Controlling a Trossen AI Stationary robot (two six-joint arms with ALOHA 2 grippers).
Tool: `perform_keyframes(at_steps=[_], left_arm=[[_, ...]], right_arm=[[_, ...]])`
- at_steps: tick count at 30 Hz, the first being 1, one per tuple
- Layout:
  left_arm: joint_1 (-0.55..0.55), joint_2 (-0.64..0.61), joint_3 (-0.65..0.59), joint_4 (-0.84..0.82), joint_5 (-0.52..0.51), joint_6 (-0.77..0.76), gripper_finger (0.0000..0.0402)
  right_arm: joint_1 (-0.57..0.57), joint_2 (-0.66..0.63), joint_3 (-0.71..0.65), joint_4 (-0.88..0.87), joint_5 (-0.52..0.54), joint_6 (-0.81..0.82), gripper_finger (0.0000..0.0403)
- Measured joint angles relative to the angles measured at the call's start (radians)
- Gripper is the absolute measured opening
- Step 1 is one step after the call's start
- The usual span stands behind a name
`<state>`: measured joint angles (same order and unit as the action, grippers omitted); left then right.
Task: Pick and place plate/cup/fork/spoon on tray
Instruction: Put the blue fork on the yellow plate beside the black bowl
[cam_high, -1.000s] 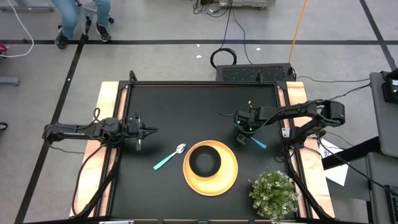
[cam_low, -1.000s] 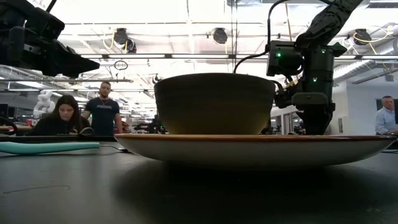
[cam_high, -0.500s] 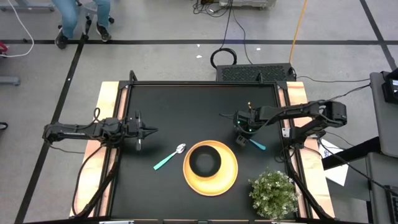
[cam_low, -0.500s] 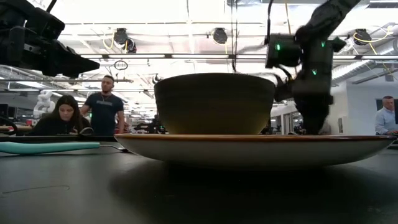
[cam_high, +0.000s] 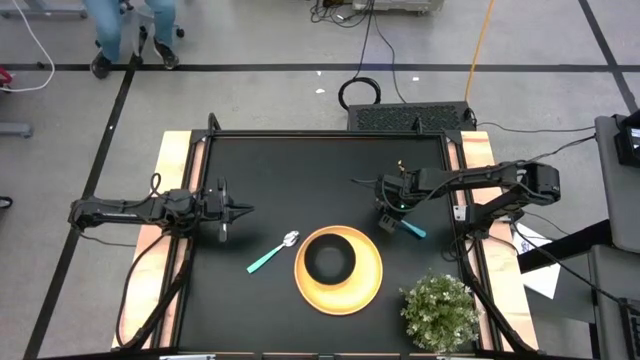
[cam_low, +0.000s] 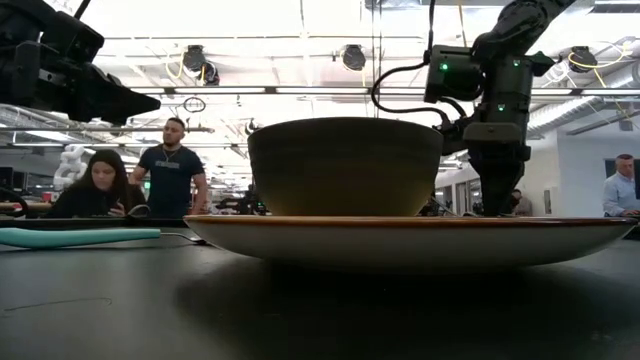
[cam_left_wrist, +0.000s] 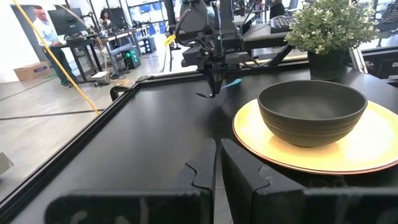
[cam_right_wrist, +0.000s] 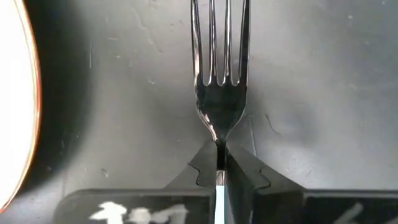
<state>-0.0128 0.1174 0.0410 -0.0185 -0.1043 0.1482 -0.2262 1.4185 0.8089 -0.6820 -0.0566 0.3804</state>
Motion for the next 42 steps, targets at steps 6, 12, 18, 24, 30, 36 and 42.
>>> perform_keyframes(at_steps=[6,12,18,24,30,36,42], left_arm=[[0.0,0.0,0.0,0.0,0.0,0.0,0.0031],[0.0,0.0,0.0,0.0,0.0,0.0,0.0031],[0.0,0.0,0.0,0.001,0.0,0.0,0.0031],[0.0,0.0,0.0,0.001,0.0,0.0,0.0031],[0.0,0.0,0.0,0.001,0.0,-0.001,0.0031],[0.0,0.0,0.0,0.001,0.0,-0.003,0.0031],[0.0,0.0,0.0,0.001,0.0,-0.003,0.0031]], right_arm=[[-0.001,0.0,0.001,0.001,0.002,0.0,0.0004],[-0.001,-0.002,0.001,-0.005,0.003,-0.003,0.0004],[-0.001,-0.002,0.054,-0.055,0.005,-0.017,0.0004],[-0.001,-0.002,0.156,-0.121,0.007,-0.053,0.0004],[-0.001,-0.003,0.229,-0.166,0.031,-0.08,0.0004],[-0.001,-0.003,0.233,-0.174,0.034,-0.083,0.0004],[-0.001,-0.003,0.232,-0.176,0.034,-0.082,0.0004]])
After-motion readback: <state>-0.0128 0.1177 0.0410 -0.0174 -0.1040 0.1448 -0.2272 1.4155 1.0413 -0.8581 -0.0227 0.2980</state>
